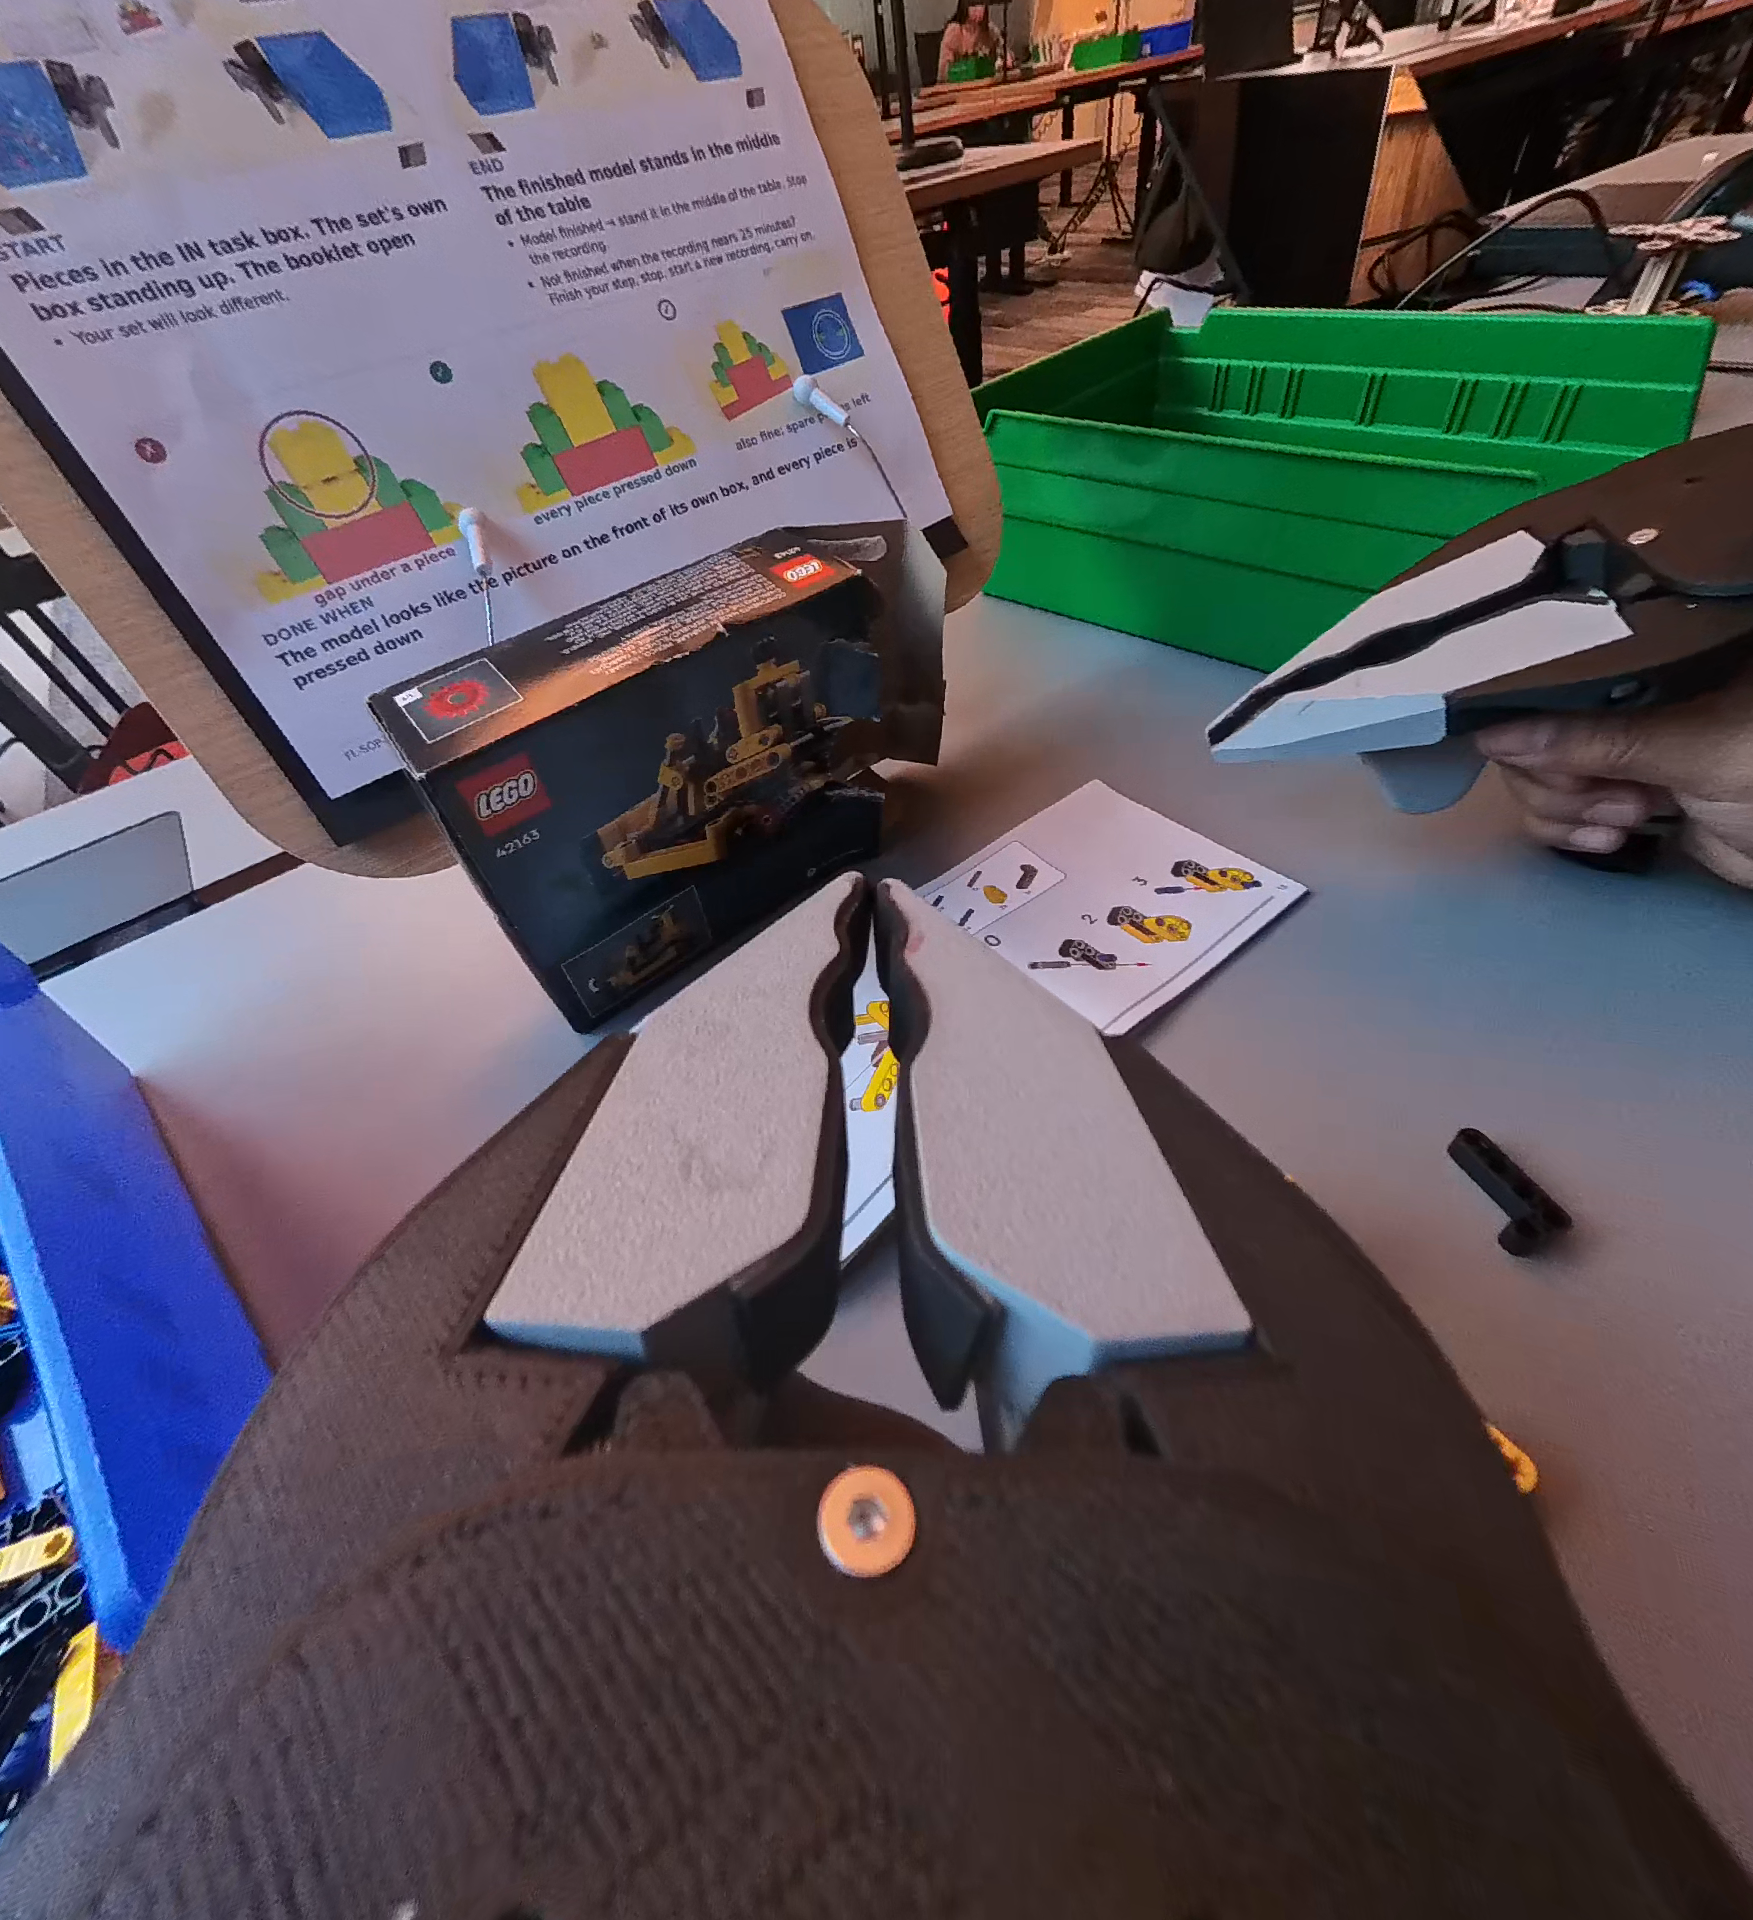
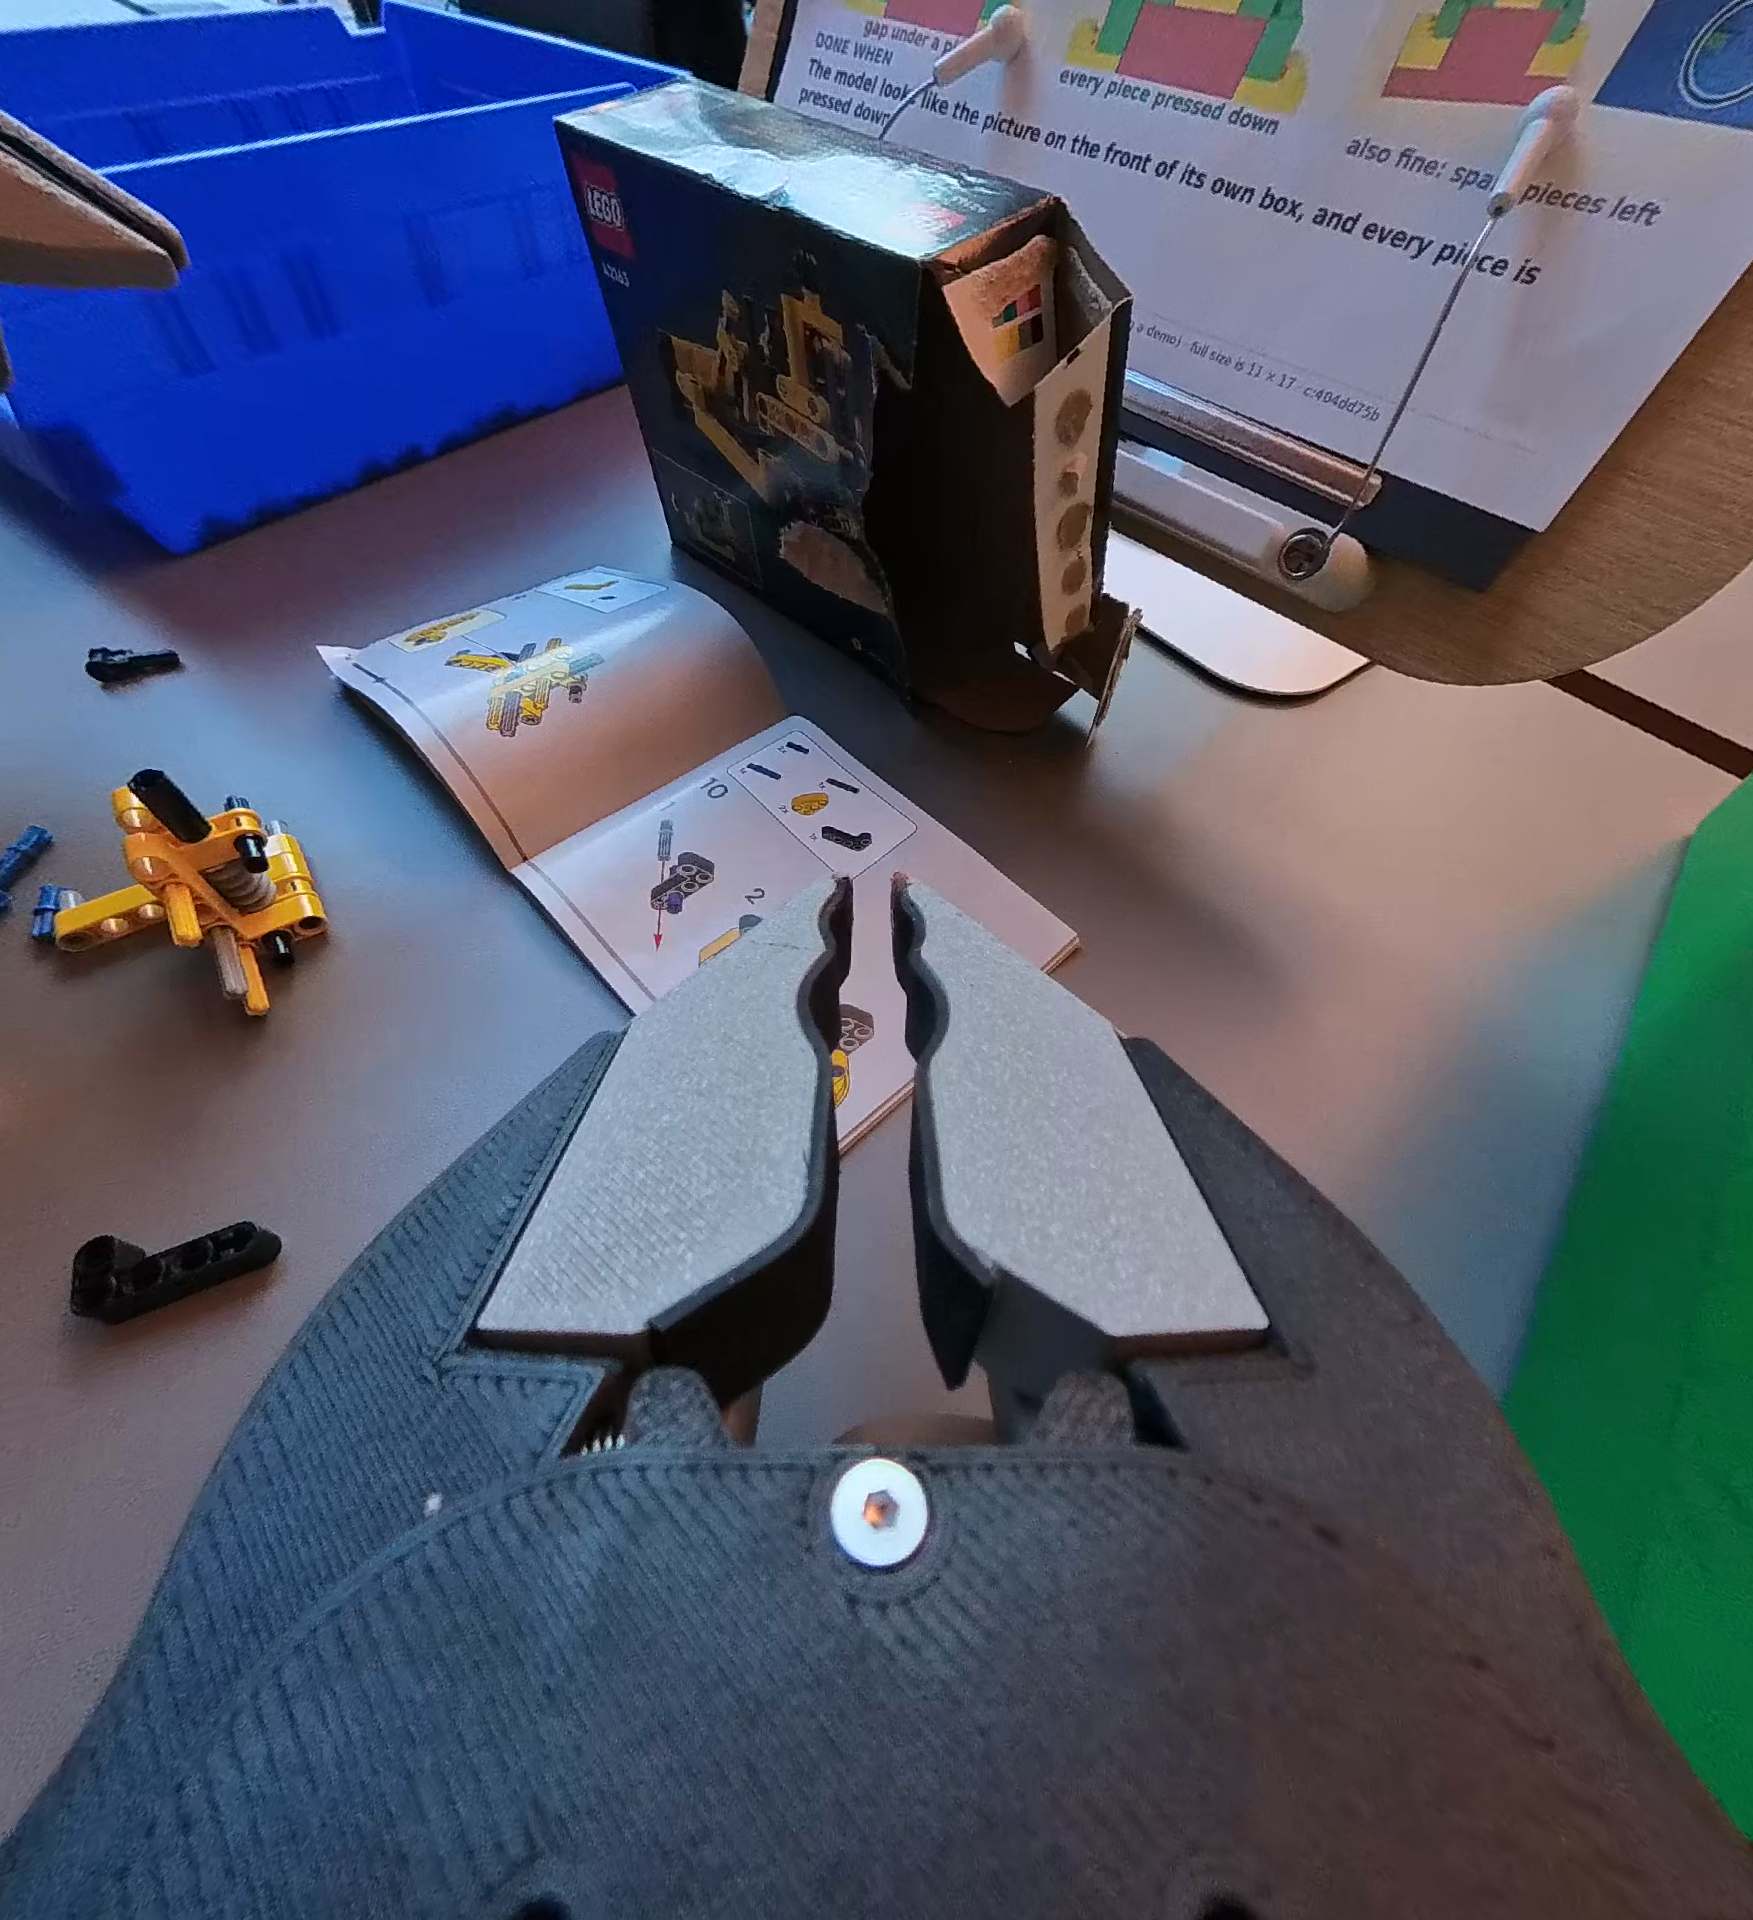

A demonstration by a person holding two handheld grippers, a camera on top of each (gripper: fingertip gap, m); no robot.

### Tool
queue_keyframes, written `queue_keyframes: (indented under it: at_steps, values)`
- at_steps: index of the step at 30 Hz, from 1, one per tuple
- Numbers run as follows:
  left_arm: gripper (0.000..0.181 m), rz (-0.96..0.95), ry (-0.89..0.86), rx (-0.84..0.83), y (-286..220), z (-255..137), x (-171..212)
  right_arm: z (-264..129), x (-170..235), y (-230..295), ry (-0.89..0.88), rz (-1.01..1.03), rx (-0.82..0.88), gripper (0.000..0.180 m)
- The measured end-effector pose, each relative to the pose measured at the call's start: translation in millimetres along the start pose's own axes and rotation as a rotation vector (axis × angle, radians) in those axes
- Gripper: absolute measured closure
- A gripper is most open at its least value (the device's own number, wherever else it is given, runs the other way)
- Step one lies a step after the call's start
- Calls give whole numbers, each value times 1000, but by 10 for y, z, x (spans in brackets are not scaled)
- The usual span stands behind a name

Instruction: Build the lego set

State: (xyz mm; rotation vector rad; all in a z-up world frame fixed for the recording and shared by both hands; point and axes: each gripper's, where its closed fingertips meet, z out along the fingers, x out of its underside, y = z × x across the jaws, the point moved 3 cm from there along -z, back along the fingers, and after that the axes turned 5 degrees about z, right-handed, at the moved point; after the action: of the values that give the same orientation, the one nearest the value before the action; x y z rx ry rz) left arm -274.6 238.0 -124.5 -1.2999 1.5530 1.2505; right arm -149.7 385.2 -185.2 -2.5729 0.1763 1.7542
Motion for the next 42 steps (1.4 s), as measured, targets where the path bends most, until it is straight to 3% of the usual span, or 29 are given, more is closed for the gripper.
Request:
queue_keyframes:
  at_steps: [42]
  values:
    - [181,5,-8,6,-19,-11,-19,6,8,9,6,-10,5,177]
